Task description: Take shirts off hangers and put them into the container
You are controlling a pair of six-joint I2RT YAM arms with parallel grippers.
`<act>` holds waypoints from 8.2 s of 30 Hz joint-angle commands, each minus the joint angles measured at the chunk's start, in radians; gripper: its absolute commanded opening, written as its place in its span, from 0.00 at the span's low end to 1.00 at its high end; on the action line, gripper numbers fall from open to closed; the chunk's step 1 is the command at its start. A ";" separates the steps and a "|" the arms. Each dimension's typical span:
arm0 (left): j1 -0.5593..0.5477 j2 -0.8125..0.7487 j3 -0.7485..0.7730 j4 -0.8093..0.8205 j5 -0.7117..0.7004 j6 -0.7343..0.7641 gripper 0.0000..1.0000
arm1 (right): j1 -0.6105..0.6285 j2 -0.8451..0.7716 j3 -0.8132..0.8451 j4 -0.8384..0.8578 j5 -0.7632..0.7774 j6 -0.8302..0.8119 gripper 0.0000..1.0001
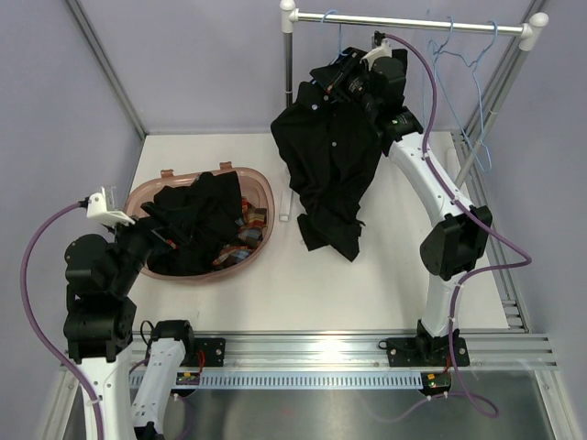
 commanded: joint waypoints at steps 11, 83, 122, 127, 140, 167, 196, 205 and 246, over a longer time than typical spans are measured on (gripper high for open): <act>0.000 -0.016 -0.037 0.052 0.062 0.007 0.99 | 0.007 -0.052 0.049 0.054 -0.011 -0.034 0.04; -0.490 0.276 0.013 0.287 0.173 0.191 0.99 | 0.105 -0.331 -0.370 0.049 0.055 0.086 0.00; -0.934 0.508 0.076 0.294 -0.232 0.281 0.90 | 0.249 -0.761 -0.703 -0.054 -0.179 0.127 0.00; -0.934 0.517 0.079 0.280 -0.367 0.222 0.25 | 0.259 -0.796 -0.707 -0.066 -0.221 0.121 0.00; -0.936 0.439 0.110 0.133 -0.380 0.146 0.00 | 0.279 -1.040 -0.724 -0.512 -0.296 -0.164 0.87; -0.980 0.389 0.113 0.024 -0.056 0.053 0.00 | 0.285 -0.726 -0.371 -0.690 -0.044 -0.566 0.54; -0.999 0.366 0.088 0.073 0.012 0.052 0.19 | 0.299 -0.649 -0.348 -0.618 0.034 -0.567 0.00; -1.000 0.343 0.004 0.098 -0.013 0.041 0.69 | 0.299 -0.716 -0.341 -0.652 0.135 -0.535 0.00; -1.000 0.030 -0.113 0.090 -0.536 -0.065 0.00 | 0.299 -1.172 -0.608 -0.742 0.914 -0.320 0.00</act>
